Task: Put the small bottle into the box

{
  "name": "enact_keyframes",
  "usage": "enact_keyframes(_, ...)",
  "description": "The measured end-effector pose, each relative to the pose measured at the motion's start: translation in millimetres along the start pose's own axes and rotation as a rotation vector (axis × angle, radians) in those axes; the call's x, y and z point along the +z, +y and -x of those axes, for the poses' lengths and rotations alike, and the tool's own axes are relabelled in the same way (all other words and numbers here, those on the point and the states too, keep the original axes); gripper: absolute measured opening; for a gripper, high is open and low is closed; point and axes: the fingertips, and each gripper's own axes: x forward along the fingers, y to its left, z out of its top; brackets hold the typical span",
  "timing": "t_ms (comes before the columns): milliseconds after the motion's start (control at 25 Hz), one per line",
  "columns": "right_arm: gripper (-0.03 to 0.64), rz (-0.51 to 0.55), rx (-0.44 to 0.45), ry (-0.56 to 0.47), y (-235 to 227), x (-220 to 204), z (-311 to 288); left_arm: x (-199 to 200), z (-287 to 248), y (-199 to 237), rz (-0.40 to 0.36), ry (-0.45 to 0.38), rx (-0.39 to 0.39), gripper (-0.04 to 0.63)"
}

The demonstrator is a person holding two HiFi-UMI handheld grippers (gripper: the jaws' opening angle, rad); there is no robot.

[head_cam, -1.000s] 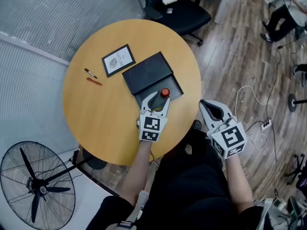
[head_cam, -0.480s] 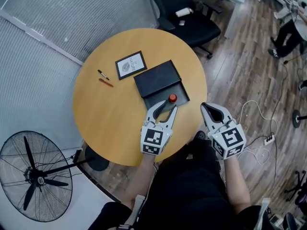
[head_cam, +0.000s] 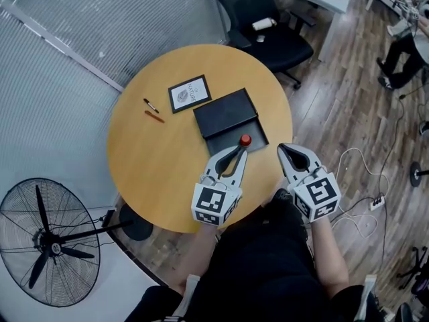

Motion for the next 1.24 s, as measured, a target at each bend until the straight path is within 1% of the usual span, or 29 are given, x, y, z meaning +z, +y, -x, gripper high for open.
enact_keyframes(400, 0.009, 0.027, 0.008, -0.010, 7, 7, -2, 9, 5, 2, 0.013, -0.026, -0.006, -0.002)
enact_keyframes(720, 0.009, 0.027, 0.008, -0.001, 9, 6, -6, 10, 6, 11, 0.014, -0.028, -0.012, -0.003)
enact_keyframes(1240, 0.008, 0.038, 0.012, 0.008, 2, 1, -10, 6, -3, 11, 0.010, -0.011, -0.019, -0.003)
